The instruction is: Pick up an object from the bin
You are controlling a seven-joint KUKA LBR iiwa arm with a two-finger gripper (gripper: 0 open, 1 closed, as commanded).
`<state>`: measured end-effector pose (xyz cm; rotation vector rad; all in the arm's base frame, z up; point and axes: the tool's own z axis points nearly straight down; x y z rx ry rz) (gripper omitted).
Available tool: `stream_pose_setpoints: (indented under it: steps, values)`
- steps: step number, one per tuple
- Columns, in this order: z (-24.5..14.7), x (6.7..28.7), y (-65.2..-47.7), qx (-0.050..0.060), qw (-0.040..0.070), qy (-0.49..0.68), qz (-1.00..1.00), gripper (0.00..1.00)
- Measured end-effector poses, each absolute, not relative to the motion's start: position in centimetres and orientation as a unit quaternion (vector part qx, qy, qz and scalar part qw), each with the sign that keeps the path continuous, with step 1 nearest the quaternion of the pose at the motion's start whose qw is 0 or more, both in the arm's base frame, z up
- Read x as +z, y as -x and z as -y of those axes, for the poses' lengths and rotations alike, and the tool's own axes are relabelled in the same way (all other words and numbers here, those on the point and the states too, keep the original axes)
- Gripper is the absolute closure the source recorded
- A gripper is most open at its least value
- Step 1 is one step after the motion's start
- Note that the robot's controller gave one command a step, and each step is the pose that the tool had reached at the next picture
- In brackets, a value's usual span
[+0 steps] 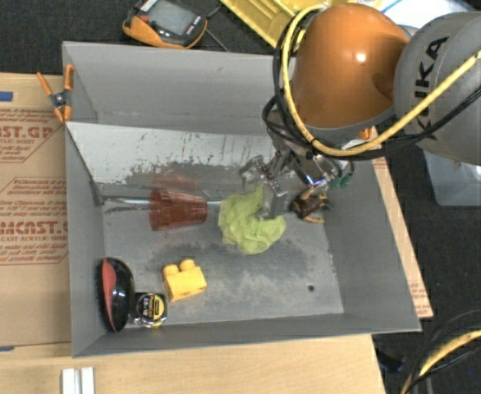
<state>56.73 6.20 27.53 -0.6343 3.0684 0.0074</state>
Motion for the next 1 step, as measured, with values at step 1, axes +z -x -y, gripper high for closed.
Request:
stream_pose_setpoints:
  steps: [1]
  values:
    - [-5.27,28.64,-52.38,0.003,0.009,0.049,-0.999,1.00]
